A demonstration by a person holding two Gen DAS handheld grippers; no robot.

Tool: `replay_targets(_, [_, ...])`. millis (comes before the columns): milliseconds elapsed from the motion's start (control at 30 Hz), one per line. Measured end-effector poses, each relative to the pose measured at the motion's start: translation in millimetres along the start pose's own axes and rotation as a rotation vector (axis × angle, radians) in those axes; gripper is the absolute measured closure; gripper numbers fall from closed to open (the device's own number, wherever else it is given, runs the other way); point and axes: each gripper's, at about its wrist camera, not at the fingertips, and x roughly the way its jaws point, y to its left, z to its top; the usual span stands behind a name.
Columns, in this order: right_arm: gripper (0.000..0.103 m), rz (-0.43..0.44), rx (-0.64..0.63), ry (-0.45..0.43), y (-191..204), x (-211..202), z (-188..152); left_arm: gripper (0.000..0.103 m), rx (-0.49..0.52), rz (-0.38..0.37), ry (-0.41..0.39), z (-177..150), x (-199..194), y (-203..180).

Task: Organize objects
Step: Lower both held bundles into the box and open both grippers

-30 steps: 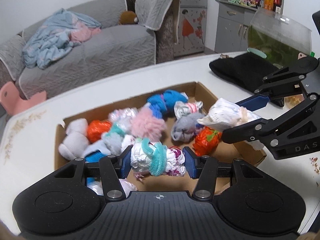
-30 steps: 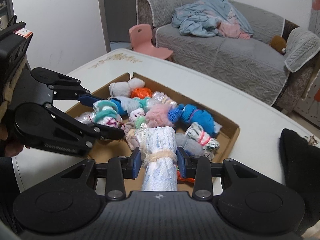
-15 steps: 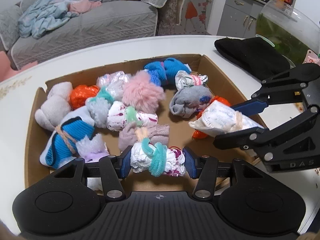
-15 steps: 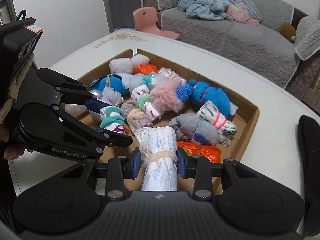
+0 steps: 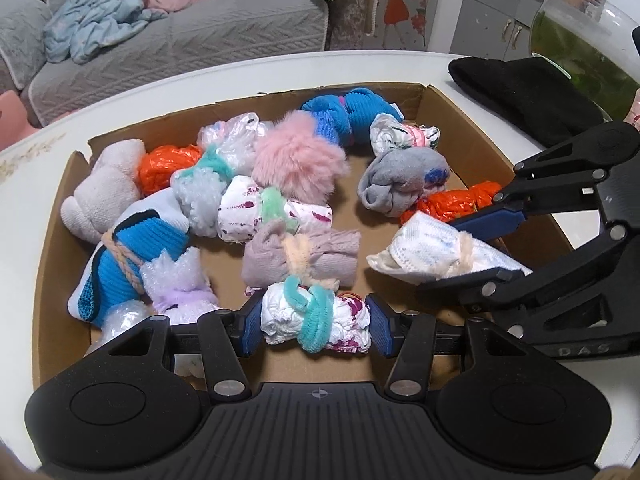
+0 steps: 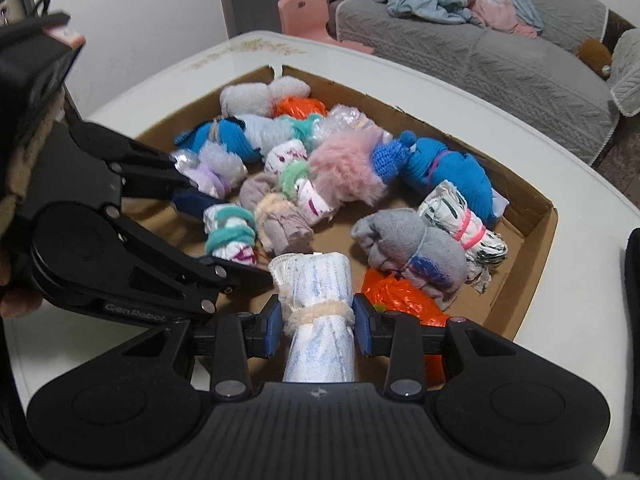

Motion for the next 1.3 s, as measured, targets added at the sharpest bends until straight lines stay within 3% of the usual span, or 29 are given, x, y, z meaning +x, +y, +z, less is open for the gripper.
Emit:
replay_targets(500, [0.069,-0.032,0.007,0.052,-1,4,0,0.040,-0.052,0.060,0.035,4,2,-7])
replay_targets(900, [0.066,-0.106,0.166,0.026,-4,-10,-8,0.025,-0.174,0.087,0.050,4,1,-4])
replay_targets(1100, [0.052,-0.139,0.251,0.003,-8,-18,-14,0.019,-0.213,0.090,0.067,3,-1,-2])
replay_targets(1167, [0.041,-0.155,0.261,-0.003,-7,-21,-14,0.017,-0.224,0.093,0.071,2,-3,-3])
replay_targets(1300, [0.034,-0.185,0.274,-0.029,-1,-33,-15,0.013,-0.270,0.071,0.056,-2,-8,-1])
